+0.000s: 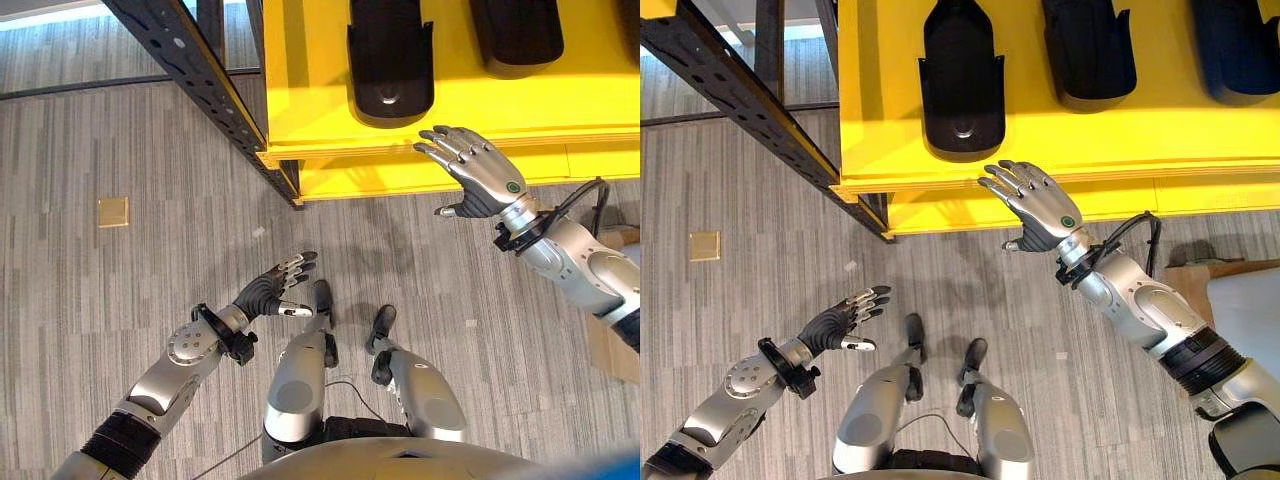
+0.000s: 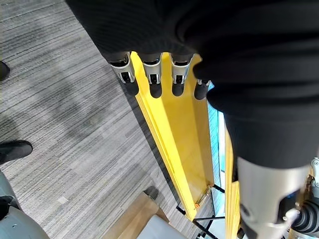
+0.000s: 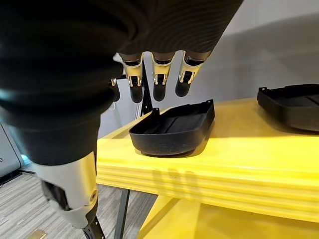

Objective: Move parts from the plastic box to the shelf.

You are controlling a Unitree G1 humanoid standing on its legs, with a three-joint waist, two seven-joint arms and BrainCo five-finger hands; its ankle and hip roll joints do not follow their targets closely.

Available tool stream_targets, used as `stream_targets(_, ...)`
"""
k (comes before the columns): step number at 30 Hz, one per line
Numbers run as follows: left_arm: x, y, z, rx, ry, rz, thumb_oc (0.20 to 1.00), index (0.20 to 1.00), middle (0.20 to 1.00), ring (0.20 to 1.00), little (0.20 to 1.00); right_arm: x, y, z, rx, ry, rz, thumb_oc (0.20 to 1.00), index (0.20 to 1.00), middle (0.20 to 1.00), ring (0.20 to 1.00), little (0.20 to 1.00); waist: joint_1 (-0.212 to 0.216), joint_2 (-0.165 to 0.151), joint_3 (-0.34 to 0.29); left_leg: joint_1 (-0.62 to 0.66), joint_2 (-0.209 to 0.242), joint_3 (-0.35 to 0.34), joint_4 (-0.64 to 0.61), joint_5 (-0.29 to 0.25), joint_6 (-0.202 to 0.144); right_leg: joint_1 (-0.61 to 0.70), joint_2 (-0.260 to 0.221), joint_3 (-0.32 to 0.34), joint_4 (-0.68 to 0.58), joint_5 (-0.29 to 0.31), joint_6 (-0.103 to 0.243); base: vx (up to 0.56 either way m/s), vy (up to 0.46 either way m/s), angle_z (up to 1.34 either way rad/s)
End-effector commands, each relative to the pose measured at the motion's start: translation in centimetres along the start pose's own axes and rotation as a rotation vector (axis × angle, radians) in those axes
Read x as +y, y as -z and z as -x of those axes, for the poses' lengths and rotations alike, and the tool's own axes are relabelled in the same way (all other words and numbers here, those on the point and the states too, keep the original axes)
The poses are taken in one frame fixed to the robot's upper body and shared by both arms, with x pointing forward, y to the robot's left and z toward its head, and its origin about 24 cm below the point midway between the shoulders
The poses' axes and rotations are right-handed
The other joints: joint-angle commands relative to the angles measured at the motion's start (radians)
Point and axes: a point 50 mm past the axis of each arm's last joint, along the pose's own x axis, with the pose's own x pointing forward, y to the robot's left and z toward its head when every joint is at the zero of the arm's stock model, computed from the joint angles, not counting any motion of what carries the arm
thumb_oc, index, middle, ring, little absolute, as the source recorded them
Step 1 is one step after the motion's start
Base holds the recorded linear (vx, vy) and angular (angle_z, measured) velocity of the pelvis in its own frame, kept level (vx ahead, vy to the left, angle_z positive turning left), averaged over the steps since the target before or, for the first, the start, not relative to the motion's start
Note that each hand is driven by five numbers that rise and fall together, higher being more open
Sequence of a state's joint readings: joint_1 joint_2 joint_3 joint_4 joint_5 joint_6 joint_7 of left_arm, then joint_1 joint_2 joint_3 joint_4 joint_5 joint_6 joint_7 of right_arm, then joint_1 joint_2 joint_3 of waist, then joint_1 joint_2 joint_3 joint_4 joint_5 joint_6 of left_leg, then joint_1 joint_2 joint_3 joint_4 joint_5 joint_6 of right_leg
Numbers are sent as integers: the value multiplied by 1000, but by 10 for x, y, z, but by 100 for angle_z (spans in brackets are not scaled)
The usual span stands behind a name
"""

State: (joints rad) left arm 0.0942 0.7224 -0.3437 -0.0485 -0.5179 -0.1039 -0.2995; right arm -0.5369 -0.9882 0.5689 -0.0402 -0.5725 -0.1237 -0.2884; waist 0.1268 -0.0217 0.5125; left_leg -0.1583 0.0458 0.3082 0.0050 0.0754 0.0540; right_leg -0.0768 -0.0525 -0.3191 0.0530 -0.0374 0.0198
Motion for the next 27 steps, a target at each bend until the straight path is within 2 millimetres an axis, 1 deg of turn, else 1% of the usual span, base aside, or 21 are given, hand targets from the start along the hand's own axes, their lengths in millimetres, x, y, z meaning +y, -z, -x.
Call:
stream_targets(1, -8, -1, 3, -44, 10, -10, 1000, 1000, 1000, 1000, 1000, -10, -5, -11, -38, 30, 18, 1000, 1000, 1000, 1000, 1000, 6, 6, -34, 6, 35, -57, 59, -14, -82, -42, 10, 5, 126, -19, 43, 0, 0, 0)
stream_targets(4, -8, -2, 2, -48, 13, -12, 1000, 1000, 1000, 1000, 1000, -12, -4, -13, -36, 41, 26, 1000, 1000, 1000, 1000, 1000, 7, 8, -29, 0, 36, -56, 62, -14, -82, -49, 9, 3, 132, -21, 42, 0, 0, 0)
stream_targets(9, -9, -6, -3, -61, 44, -19, 1000, 1000, 1000, 1000, 1000, -13, -1, -22, -27, 69, 40, 1000, 1000, 1000, 1000, 1000, 12, 19, -13, -13, 36, -61, 73, -11, -83, -64, 5, 1, 150, -23, 40, 0, 0, 0)
stream_targets(11, -10, -9, -8, -67, 46, -24, 1000, 1000, 1000, 1000, 1000, -13, 1, -31, -21, 42, 51, 1000, 1000, 1000, 1000, 1000, 19, 23, -1, -28, 35, -70, 82, -9, -84, -82, 1, -3, 167, -25, 39, 9, -17, 5)
stream_targets(18, -12, -10, -13, -68, 72, -21, 1000, 1000, 1000, 1000, 1000, 1, 9, -40, 30, -24, 91, 1000, 1000, 1000, 1000, 1000, 32, 39, 7, -56, 35, -78, 95, -2, -85, -114, -7, -14, 197, -30, 34, 12, 4, 4)
stream_targets(22, -14, -10, -14, -69, 82, -22, 1000, 1000, 1000, 1000, 1000, 4, 13, -46, 54, -44, 110, 1000, 1000, 1000, 1000, 1000, 40, 45, 8, -71, 35, -83, 102, 0, -85, -129, -11, -21, 213, -33, 32, 12, -4, 4)
stream_targets(23, -14, -12, -15, -69, 87, -24, 1000, 1000, 1000, 1000, 1000, 6, 17, -47, 79, -55, 118, 1000, 1000, 1000, 1000, 1000, 45, 51, 8, -80, 35, -88, 106, 2, -85, -138, -14, -25, 222, -36, 31, 27, -6, 8)
stream_targets(27, -13, -12, -16, -65, 92, -28, 1000, 1000, 1000, 1000, 1000, 9, 23, -50, 119, -64, 130, 1000, 1000, 1000, 1000, 1000, 53, 54, 8, -89, 35, -94, 112, 3, -85, -147, -18, -31, 234, -37, 30, 19, -12, 4)
